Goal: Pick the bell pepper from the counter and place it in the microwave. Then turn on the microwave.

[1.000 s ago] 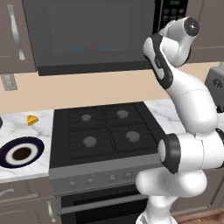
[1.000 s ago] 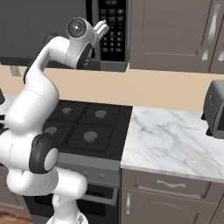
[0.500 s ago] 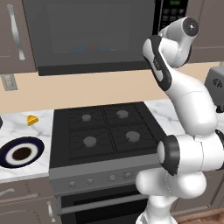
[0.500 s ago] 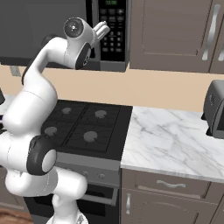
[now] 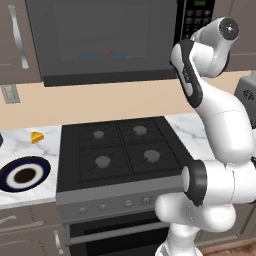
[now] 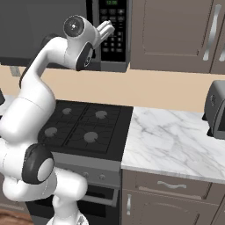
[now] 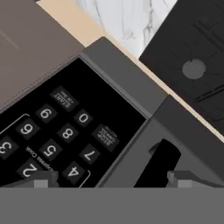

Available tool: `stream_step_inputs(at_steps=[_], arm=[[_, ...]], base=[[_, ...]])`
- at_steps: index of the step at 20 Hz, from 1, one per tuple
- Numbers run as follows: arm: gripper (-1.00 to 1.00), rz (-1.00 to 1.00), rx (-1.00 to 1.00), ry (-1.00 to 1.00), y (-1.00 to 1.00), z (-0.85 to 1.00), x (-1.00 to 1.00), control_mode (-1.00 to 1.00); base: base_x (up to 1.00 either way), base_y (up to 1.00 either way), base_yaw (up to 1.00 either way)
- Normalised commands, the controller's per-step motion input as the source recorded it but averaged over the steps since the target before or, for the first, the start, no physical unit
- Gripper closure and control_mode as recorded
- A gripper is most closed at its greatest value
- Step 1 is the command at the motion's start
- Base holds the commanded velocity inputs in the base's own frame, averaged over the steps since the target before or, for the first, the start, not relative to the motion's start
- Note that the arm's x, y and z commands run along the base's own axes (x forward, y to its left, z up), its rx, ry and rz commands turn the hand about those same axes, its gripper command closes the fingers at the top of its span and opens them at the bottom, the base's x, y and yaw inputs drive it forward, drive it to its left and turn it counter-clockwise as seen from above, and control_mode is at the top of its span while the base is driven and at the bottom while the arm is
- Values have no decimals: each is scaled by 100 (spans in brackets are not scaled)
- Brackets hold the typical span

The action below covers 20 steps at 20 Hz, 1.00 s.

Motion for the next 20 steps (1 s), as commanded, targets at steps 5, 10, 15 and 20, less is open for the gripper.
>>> stream_step_inputs(at_steps=[5,10,15,20], arm=[[-100,-2,1,0,-21,3,-42,-100],[-100,7,0,-3,-21,1,-41,-100],[-100,18,-2,-1,-17,1,-42,-100],[-100,25,-16,-10,-12,0,-44,-100]], base=[[0,0,0],[0,0,0],[0,0,0],[0,0,0]])
